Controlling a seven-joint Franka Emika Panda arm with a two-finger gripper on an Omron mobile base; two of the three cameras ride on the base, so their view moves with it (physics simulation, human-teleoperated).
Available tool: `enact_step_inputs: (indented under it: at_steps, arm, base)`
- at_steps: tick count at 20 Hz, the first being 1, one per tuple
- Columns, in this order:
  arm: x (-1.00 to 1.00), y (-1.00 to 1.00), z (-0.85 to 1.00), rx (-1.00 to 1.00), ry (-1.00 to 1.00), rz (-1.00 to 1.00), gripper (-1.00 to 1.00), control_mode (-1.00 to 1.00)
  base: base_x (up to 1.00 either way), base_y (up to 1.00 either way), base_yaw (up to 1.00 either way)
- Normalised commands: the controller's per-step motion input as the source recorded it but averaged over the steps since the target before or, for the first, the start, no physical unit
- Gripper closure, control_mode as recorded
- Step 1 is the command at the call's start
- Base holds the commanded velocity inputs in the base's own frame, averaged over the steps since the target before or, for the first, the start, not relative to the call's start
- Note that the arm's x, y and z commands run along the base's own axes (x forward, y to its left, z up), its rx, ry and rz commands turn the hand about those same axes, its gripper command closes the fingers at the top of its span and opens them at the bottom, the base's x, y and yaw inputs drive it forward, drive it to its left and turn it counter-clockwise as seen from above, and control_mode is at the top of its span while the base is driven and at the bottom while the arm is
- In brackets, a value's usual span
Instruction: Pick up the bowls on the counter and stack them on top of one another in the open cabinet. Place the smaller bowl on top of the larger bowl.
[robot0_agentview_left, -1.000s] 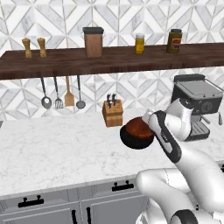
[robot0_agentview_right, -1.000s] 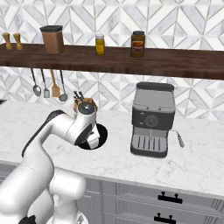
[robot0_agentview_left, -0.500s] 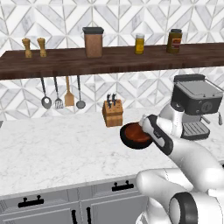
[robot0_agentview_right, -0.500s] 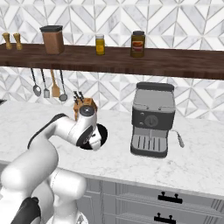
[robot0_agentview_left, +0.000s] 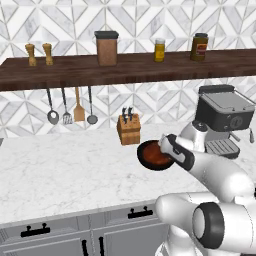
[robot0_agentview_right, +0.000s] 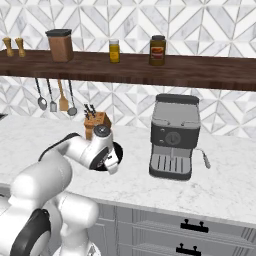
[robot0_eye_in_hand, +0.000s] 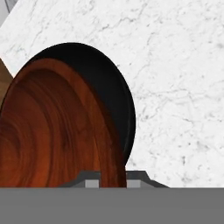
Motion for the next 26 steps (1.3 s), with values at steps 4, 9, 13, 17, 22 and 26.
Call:
enact_step_inputs:
  at_steps: [4,9,13,17,22,26]
  arm:
    - [0.24,-0.11,0.00,0.00,0.00,0.00,-1.00,-1.00]
    - [0.04,0.00,0.23,0.00,0.00,0.03,-1.00,-1.00]
    - [-0.04,-0.02,0.68,0.00,0.00,0.06,-1.00,-1.00]
    - [-0.21,-0.48,0.12,0.05,0.01,0.11,-1.00,-1.00]
    - [0.05,-0.31,-0.22,0.00,0.01,0.12,-1.00,-1.00]
    - [0.32,0.12,-0.14,0.00,0.00,0.06,-1.00,-1.00]
  base:
    - [0.00,0.00,0.00]
    - [0.00,0.00,0.00]
    - [0.00,0.00,0.00]
    - [0.00,0.00,0.00]
    - [0.00,0.00,0.00]
    - [0.00,0.00,0.00]
